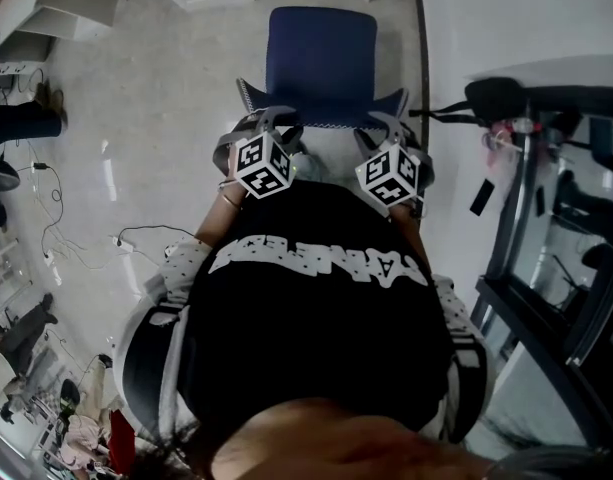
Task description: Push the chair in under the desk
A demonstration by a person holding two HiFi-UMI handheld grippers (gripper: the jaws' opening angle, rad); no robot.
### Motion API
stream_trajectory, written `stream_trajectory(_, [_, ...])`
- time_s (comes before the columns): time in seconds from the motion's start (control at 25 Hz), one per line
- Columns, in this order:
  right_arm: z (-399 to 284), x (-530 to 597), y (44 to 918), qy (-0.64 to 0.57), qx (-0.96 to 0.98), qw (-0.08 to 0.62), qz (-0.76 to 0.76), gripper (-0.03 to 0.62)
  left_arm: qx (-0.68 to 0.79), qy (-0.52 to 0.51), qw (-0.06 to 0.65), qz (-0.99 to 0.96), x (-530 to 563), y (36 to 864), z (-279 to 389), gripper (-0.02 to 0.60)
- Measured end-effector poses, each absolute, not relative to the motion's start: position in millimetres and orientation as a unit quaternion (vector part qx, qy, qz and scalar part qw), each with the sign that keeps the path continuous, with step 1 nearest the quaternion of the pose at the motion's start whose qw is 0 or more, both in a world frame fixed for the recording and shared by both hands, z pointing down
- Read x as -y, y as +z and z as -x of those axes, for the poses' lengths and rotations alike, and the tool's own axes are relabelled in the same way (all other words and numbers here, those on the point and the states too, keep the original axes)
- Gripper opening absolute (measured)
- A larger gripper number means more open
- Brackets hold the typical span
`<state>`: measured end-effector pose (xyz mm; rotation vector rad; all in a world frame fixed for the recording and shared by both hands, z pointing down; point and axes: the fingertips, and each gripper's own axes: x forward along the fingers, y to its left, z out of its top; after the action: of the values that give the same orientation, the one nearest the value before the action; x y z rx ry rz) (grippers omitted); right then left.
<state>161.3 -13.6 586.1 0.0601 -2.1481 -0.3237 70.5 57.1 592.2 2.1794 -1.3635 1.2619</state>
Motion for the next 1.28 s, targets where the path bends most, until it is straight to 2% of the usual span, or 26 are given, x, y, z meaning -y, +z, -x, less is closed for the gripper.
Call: stream_trajectory(1.28, [-131.0,65.7,592.8,-0.167,0.854,0.490,-0.052,0.161,0.481,0.445,0.110,-0.747,-3.4,593.5,-43.1,0.133])
